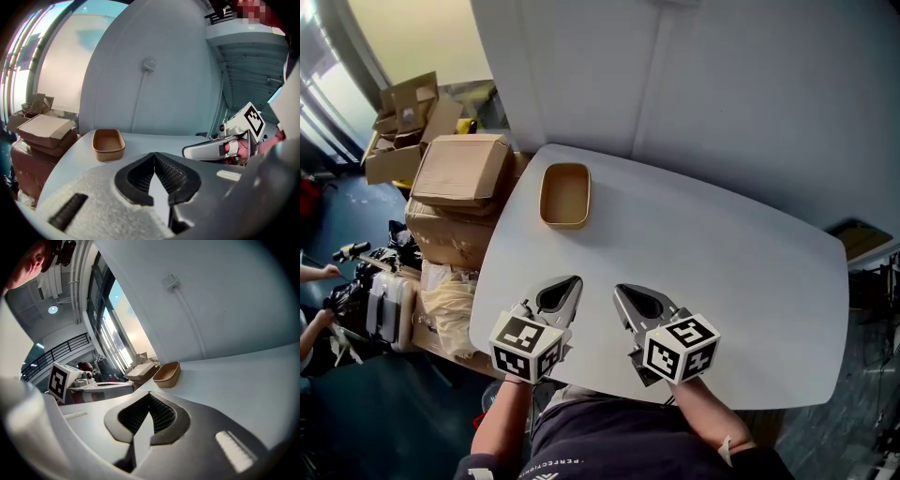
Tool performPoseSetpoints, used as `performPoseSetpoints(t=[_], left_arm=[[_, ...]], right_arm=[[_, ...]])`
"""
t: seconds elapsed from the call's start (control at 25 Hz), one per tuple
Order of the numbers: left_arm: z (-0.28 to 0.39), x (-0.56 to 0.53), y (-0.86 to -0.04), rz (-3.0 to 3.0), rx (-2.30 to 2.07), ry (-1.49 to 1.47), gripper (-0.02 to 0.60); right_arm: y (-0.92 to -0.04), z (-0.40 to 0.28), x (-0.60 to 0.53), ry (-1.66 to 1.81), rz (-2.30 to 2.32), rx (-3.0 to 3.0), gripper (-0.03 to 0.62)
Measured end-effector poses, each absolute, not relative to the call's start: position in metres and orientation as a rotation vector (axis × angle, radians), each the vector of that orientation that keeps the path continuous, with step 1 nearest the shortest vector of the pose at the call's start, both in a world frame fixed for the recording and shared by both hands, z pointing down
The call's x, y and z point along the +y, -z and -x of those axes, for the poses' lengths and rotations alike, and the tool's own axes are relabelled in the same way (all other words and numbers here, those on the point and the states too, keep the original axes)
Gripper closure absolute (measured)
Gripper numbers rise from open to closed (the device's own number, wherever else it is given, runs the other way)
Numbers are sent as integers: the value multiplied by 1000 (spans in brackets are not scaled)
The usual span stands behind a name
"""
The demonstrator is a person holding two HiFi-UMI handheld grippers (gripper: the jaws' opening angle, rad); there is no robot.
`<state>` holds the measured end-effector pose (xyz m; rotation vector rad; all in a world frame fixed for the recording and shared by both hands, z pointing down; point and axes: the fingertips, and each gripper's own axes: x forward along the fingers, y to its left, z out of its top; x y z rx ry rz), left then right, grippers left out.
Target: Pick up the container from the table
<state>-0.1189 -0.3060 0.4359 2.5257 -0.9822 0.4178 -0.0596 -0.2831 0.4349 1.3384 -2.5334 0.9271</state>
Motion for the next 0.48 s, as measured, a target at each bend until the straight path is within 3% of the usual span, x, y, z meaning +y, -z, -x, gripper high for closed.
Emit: performPoseSetpoints(t=[0.48], left_arm=[[145, -370, -461, -2558, -927, -505, 534]], right_arm=[[-462, 93, -333, -1007, -1364, -2472, 597]])
